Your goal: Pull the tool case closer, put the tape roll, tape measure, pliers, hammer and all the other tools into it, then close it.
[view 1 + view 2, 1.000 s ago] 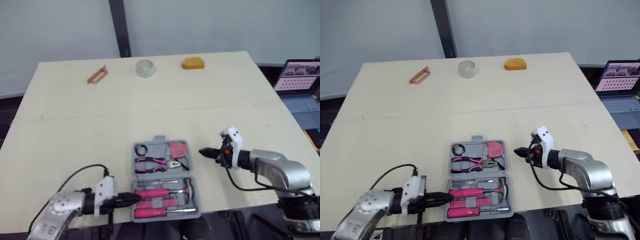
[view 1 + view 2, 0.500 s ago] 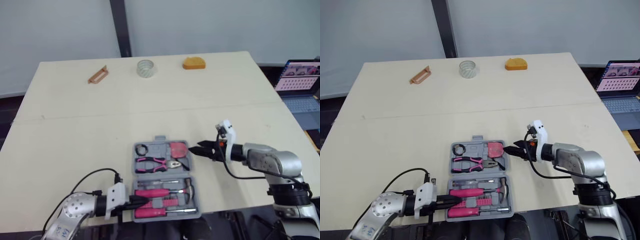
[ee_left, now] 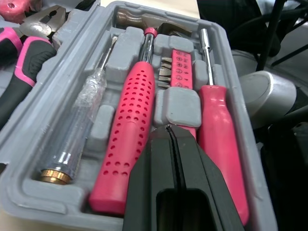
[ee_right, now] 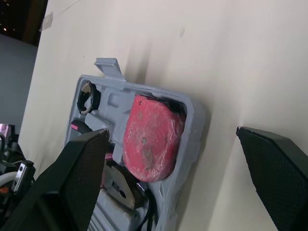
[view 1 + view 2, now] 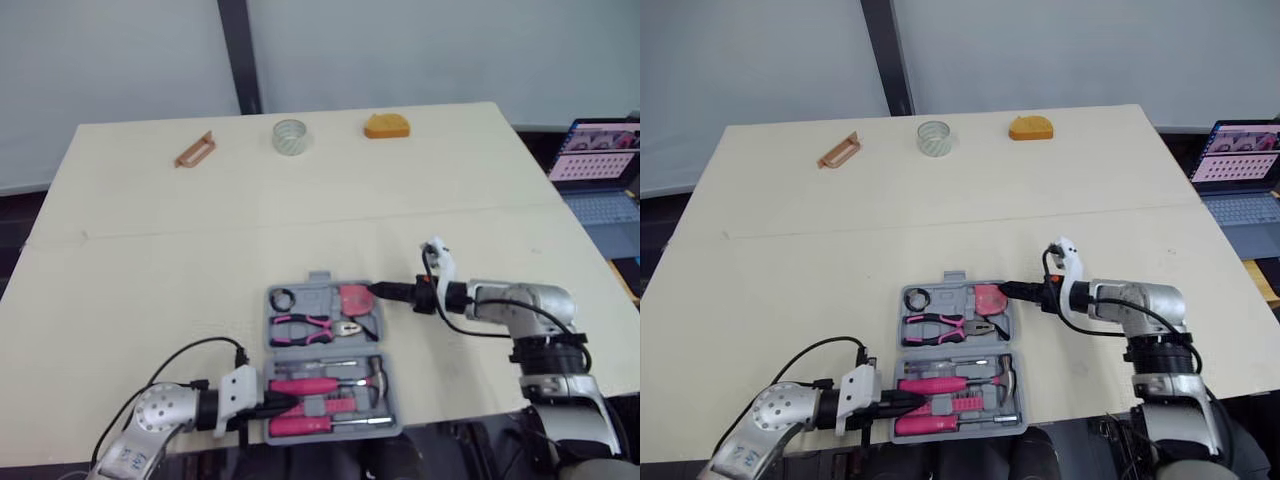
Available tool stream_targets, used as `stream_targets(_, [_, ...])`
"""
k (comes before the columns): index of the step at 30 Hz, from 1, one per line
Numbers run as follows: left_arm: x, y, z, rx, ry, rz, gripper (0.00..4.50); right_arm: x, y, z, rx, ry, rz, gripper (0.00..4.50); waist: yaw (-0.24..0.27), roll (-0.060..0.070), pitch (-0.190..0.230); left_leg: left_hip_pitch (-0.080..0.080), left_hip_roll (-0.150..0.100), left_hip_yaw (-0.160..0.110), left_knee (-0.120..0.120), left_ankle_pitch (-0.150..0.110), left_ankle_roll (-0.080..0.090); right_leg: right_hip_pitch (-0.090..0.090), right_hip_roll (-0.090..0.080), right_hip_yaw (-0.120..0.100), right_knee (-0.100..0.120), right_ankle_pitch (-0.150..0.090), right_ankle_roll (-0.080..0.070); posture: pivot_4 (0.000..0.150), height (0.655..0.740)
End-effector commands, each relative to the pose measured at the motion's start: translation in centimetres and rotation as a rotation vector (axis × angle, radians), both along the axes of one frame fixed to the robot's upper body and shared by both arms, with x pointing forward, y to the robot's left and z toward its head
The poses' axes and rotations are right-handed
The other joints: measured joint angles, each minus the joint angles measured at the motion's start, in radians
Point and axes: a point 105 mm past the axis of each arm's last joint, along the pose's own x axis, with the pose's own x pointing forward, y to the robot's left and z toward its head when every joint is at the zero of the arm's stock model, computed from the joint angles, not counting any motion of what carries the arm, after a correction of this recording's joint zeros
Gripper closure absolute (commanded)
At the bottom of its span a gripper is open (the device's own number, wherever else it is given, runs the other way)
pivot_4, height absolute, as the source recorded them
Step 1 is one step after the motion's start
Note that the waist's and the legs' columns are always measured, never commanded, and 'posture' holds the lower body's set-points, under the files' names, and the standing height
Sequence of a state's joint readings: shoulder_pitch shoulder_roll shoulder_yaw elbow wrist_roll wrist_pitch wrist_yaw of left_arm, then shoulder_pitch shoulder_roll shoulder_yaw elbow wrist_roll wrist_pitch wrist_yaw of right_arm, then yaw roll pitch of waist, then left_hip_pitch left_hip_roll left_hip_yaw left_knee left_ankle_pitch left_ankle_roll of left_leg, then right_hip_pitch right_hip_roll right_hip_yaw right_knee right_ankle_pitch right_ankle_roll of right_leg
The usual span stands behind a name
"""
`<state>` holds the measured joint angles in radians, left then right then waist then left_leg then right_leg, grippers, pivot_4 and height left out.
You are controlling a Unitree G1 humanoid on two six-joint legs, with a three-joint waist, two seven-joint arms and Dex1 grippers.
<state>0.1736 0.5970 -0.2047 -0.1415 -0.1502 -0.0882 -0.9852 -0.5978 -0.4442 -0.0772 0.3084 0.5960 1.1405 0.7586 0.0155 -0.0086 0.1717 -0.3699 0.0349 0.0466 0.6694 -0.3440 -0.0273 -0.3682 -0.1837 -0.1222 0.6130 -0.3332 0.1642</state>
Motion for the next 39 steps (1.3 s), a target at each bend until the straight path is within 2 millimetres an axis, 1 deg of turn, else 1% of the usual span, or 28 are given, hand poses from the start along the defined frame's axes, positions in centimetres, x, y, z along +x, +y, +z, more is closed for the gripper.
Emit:
stream_targets(1, [0.0, 0.3, -0.8, 0.038, 0.006, 0.002, 4.50, 0.5, 0.6, 0.5, 0.033, -0.015, 0.012, 0.02, -0.003, 0.000, 0.000, 0.000, 0.000, 0.000, 0.000, 0.000, 0.000, 0.000, 0.000, 0.000, 0.000, 0.000, 0.000, 0.150, 0.7400])
stream_targets(3, [0.4, 0.5, -1.0, 0.052, 0.000, 0.007, 4.50, 0.7, 1.1, 0.6, 0.061, -0.009, 0.025, 0.02, -0.004, 0.001, -0.001, 0.000, 0.000, 0.000, 0.000, 0.000, 0.000, 0.000, 0.000, 0.000, 0.000, 0.000, 0.000, 0.150, 0.7400])
stream_targets(6, [1.0, 0.9, -1.0, 0.077, -0.019, 0.023, 4.50, 0.8, 2.3, 0.9, 0.122, 0.000, 0.066, 0.02, -0.005, 0.002, -0.001, 0.000, 0.000, 0.000, 0.000, 0.000, 0.000, 0.000, 0.000, 0.000, 0.000, 0.000, 0.000, 0.150, 0.7400])
stream_targets(12, [1.3, 1.1, -1.2, 0.102, -0.022, 0.031, 4.50, 0.6, 3.5, 1.5, 0.173, 0.000, 0.133, 0.02, -0.017, 0.003, -0.001, 0.001, 0.000, 0.000, -0.001, 0.000, 0.000, 0.000, 0.000, 0.000, 0.001, 0.000, 0.000, 0.150, 0.7400])
stream_targets(16, [1.5, 1.0, -1.1, 0.098, -0.025, 0.041, 4.50, 0.5, 4.0, 3.0, 0.208, -0.040, 0.171, 0.02, -0.019, 0.004, -0.001, 0.001, 0.000, 0.000, 0.000, 0.000, 0.000, 0.000, 0.000, 0.000, 0.001, 0.000, 0.000, 0.150, 0.7400])
stream_targets(19, [1.5, 0.8, -1.0, 0.091, -0.029, 0.050, 4.50, -0.2, 3.9, 4.1, 0.219, -0.071, 0.205, 0.02, -0.018, 0.005, -0.001, 0.000, 0.000, 0.000, 0.000, 0.000, 0.000, 0.000, 0.000, 0.000, 0.001, 0.000, 0.000, 0.150, 0.7400])
stream_targets(23, [1.7, 0.7, -0.4, 0.057, -0.042, 0.095, 4.50, -2.0, 3.6, 5.8, 0.221, -0.126, 0.267, 0.02, -0.016, 0.005, -0.001, 0.000, 0.000, 0.000, 0.000, 0.000, 0.000, 0.000, 0.000, 0.000, 0.001, 0.000, 0.000, 0.150, 0.7400])
stream_targets(26, [1.6, 0.5, 0.9, 0.004, -0.044, 0.153, 4.50, -4.4, 3.1, 7.3, 0.216, -0.168, 0.341, 0.02, -0.016, 0.005, -0.001, 0.000, 0.000, -0.001, 0.000, 0.000, 0.000, 0.000, 0.000, 0.000, 0.000, 0.000, 0.000, 0.150, 0.7400])
stream_targets(30, [1.9, 0.8, 2.0, -0.025, -0.060, 0.239, 4.50, -7.4, 2.9, 8.5, 0.193, -0.188, 0.424, 0.02, -0.016, 0.005, -0.001, 0.000, 0.000, -0.001, -0.001, 0.000, 0.000, 0.000, 0.000, 0.000, 0.000, 0.000, 0.000, 0.150, 0.7400])
stream_targets(32, [2.2, 1.2, 2.9, -0.033, -0.091, 0.309, 4.50, -9.0, 2.7, 8.7, 0.169, -0.189, 0.461, 0.02, -0.016, 0.005, -0.001, 0.000, 0.000, -0.001, -0.002, 0.000, 0.000, 0.000, 0.000, 0.000, -0.001, 0.000, 0.000, 0.150, 0.7400])
stream_targets(33, [2.1, 1.5, 4.2, -0.074, -0.091, 0.355, 4.50, -9.9, 2.5, 8.8, 0.157, -0.186, 0.476, 0.02, -0.015, 0.004, -0.001, -0.001, 0.000, -0.001, -0.002, 0.000, 0.000, 0.000, 0.000, 0.000, -0.001, 0.000, 0.000, 0.150, 0.7400])
stream_targets(34, [1.4, 2.1, 5.7, -0.122, -0.068, 0.402, 4.50, -10.7, 2.2, 8.8, 0.138, -0.183, 0.482, 0.02, -0.015, 0.003, 0.000, -0.001, 0.000, -0.001, -0.002, 0.000, 0.000, 0.000, 0.000, 0.000, -0.001, 0.000, 0.000, 0.150, 0.7400])
stream_targets(36, [-1.5, 2.7, 8.2, -0.199, 0.032, 0.421, 4.50, -12.2, 1.5, 8.9, 0.120, -0.173, 0.499, 0.02, -0.018, 0.000, 0.001, -0.001, 0.000, -0.001, -0.003, -0.001, 0.000, 0.000, 0.000, 0.000, -0.002, 0.000, 0.000, 0.150, 0.7400])
stream_targets(37, [-2.8, 3.0, 9.0, -0.229, 0.096, 0.435, 4.50, -12.8, 1.3, 9.0, 0.114, -0.166, 0.506, 0.02, -0.020, -0.001, 0.002, -0.002, 0.000, -0.001, -0.003, -0.001, 0.000, -0.001, 0.000, 0.000, -0.003, 0.000, 0.000, 0.150, 0.7400])
stream_targets(39, [-5.8, 4.5, 9.6, -0.232, 0.248, 0.465, 4.50, -14.1, 0.9, 9.0, 0.105, -0.148, 0.527, 0.02, -0.017, -0.001, 0.002, -0.001, 0.001, -0.001, -0.002, -0.003, 0.001, 0.001, 0.000, 0.001, -0.005, 0.000, 0.000, 0.150, 0.7400])
